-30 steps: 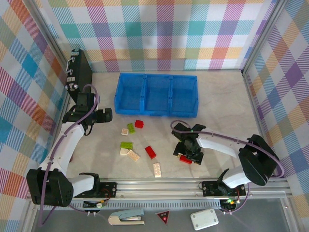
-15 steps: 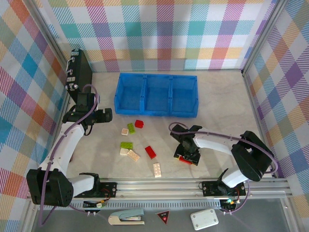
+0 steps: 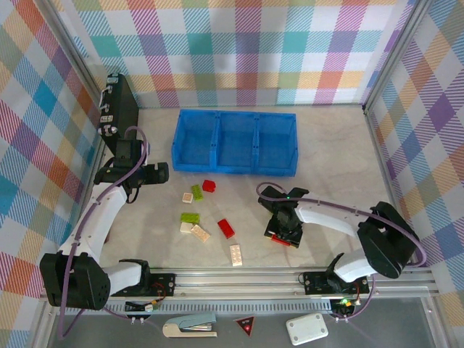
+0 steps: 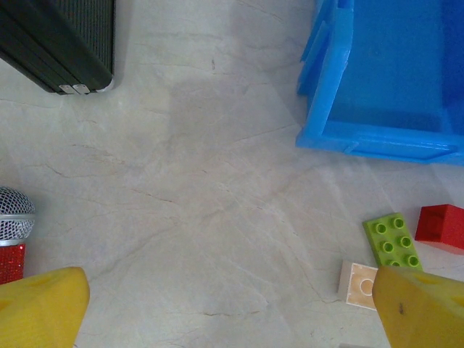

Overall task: Sort the legos into containers by color
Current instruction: Pick up the lego from the bottom-center of the table.

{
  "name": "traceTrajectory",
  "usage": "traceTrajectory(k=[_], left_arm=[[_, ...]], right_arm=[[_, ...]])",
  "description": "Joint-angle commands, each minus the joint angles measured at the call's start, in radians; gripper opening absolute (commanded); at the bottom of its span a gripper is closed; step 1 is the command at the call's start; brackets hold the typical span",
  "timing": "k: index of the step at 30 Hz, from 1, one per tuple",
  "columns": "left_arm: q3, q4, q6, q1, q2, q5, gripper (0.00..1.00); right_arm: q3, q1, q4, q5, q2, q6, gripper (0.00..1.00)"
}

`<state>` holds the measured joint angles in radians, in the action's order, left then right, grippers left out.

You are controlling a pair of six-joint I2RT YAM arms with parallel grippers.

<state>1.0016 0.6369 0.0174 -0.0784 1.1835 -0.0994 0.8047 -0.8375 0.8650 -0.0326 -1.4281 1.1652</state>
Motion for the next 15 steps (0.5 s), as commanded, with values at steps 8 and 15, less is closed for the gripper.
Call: traceTrajectory(k=[8,15], left_arm=[[-0.018,0.004,0.021,-0.005,0.014,-0.017,1.0],[-0.011,0.011,0.021,-0.005,0.02,-0.011,1.0]], right_arm=[[0.177,0.017,0.177,-0.087,0.019,-0.179,0.56],[0.332,0.074,0.199,-0.103,-0.064,-0.343,0.56]])
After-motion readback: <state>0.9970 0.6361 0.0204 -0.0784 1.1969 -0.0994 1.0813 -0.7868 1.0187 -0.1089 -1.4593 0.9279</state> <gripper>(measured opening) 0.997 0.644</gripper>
